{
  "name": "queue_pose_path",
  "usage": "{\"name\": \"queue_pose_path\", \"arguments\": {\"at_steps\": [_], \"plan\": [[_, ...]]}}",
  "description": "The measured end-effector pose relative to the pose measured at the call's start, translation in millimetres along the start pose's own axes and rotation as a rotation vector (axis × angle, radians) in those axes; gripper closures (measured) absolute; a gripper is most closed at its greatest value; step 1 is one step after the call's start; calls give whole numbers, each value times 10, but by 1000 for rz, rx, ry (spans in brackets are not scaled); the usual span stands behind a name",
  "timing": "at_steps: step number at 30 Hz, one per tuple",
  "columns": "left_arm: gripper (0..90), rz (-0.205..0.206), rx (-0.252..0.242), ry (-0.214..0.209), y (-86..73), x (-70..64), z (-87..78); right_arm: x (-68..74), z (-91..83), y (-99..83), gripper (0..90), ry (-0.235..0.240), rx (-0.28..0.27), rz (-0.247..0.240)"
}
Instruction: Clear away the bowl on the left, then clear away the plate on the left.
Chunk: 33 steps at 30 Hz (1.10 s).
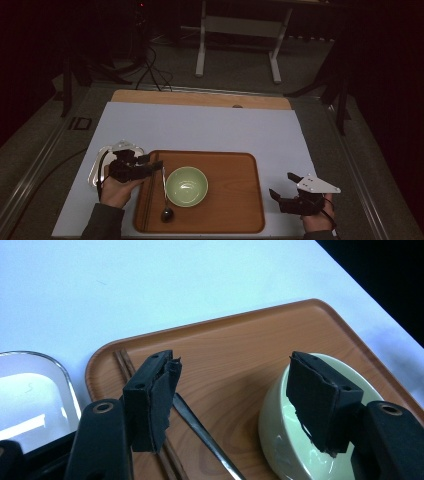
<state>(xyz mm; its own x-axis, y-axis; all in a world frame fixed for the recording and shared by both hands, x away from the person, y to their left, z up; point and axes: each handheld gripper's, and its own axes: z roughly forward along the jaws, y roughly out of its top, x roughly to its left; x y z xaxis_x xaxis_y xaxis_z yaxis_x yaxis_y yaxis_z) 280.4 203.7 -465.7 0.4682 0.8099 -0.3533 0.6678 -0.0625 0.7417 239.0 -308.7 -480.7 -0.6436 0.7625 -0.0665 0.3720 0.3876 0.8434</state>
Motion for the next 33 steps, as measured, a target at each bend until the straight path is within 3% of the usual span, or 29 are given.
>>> {"name": "queue_pose_path", "arguments": {"at_steps": [8,14,20,21,22,25,27,28,29,33], "plan": [[368,-45,-26,27,10,122,-89,-7,-1,-3,134,-2,-2,2],[368,-44,-36,65,22,187,-163,-8,-7,-5,134,-2,-4,2],[368,-22,-54,200,10,345,-308,-6,-7,-3,134,-3,-2,1],[368,-22,-54,200,10,345,-308,-6,-7,-4,134,-3,-2,2],[368,-28,-52,247,-19,445,-353,-8,-8,-4,134,-3,-4,2],[367,-41,-55,283,-49,547,-394,-5,-9,-3,134,-3,-2,4],[367,-41,-55,283,-49,547,-394,-4,-9,-2,134,-3,-3,3],[362,-23,-45,339,-81,619,-410,-4,-9,-2,134,-3,-2,3],[360,-16,-40,360,-90,636,-411,-4,-9,-3,134,-3,-2,3],[357,-29,-44,393,-125,726,-433,-3,-7,-1,134,-3,-2,1]]}}
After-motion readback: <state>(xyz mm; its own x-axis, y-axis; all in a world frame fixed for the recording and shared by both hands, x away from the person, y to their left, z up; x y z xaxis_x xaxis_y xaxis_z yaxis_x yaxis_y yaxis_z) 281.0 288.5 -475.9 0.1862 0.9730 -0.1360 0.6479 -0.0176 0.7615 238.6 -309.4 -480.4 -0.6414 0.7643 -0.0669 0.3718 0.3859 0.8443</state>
